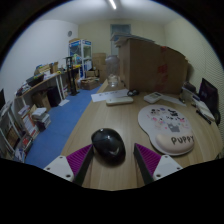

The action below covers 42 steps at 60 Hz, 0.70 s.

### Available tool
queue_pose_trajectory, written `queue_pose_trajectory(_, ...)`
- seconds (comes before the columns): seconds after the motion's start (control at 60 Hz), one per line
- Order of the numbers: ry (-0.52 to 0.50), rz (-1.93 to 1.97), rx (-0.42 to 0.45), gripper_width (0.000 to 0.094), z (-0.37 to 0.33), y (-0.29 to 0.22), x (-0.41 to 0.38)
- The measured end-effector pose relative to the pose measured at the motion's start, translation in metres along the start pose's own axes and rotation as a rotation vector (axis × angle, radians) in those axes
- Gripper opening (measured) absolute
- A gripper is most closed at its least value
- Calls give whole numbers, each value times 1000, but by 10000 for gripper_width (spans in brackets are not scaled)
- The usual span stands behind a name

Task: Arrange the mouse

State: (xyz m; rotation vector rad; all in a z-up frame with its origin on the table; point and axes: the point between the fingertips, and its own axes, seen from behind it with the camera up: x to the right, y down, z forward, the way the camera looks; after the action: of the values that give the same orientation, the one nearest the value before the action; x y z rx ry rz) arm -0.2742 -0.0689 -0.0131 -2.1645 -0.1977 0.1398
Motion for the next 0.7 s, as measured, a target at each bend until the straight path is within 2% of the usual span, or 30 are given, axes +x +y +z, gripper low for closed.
queue_pose_trajectory(0.067,11,4,16,835,13,-10,4)
queue_pose_trajectory(0.15,32,15,21,749,30,-21,9)
queue_pose_trajectory(0.167,39,20,21,758,33,-23,10)
queue_pose_trajectory(0.183,48,26,21,728,35,-24,11)
queue_pose_trajectory(0.217,72,39,21,556,39,-27,14)
queue_pose_trajectory(0.283,110,58,4,535,40,-26,16)
queue_pose_trajectory(0.45,143,137,-110,390,40,-23,18)
queue_pose_trajectory(0.467,143,150,-121,425,39,-23,17)
queue_pose_trajectory(0.483,143,166,-132,367,38,-22,15)
queue_pose_trajectory(0.533,135,198,-157,353,31,-24,8)
queue_pose_trajectory(0.617,138,194,-118,348,8,-55,2)
queue_pose_trajectory(0.7,163,187,-33,347,-16,-108,17)
